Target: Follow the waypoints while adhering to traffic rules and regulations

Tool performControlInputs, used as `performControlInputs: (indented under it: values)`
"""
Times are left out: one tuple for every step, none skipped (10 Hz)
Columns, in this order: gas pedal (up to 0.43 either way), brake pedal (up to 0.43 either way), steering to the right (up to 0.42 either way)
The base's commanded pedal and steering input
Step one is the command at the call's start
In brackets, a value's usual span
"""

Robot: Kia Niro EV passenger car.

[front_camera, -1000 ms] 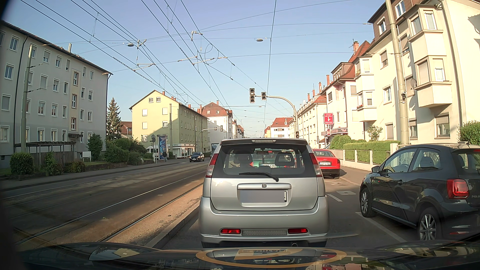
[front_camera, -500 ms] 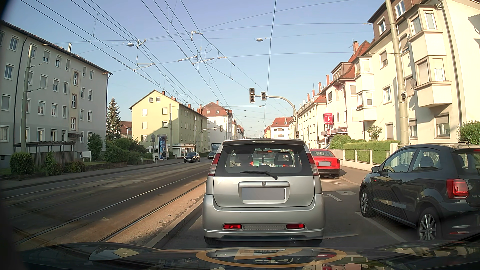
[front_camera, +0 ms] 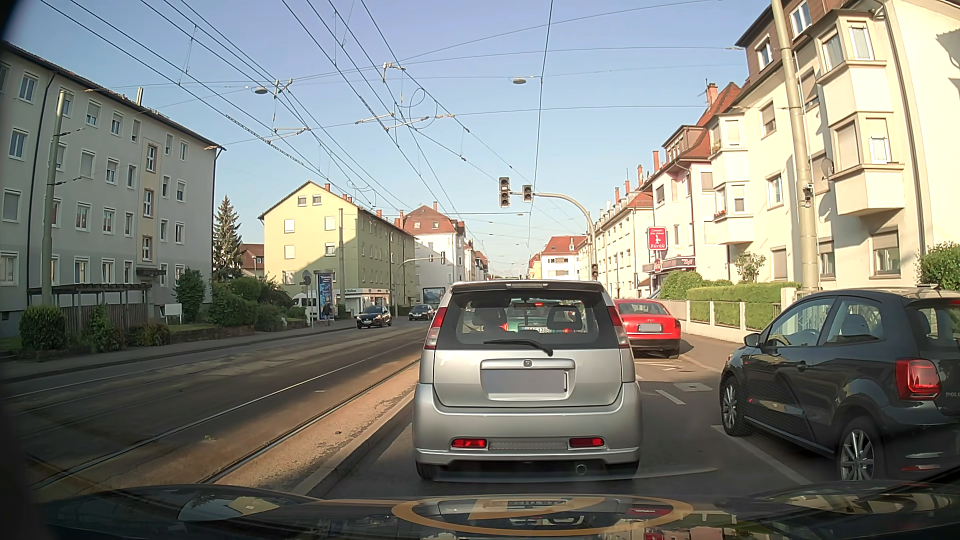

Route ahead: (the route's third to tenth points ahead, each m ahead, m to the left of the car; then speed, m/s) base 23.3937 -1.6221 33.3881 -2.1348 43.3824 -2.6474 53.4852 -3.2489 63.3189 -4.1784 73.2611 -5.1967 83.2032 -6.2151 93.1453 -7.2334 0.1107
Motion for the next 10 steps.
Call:
performControlInputs:
  values:
    - [0.000,0.000,-0.002]
    - [0.000,0.000,-0.002]
    - [0.000,0.000,-0.002]
    - [0.000,0.000,-0.002]
    - [0.000,0.000,-0.002]
    - [0.000,0.000,-0.002]
    - [0.000,0.000,-0.002]
    - [0.000,0.000,-0.002]
    - [0.000,0.000,-0.002]
    - [0.000,0.006,-0.002]
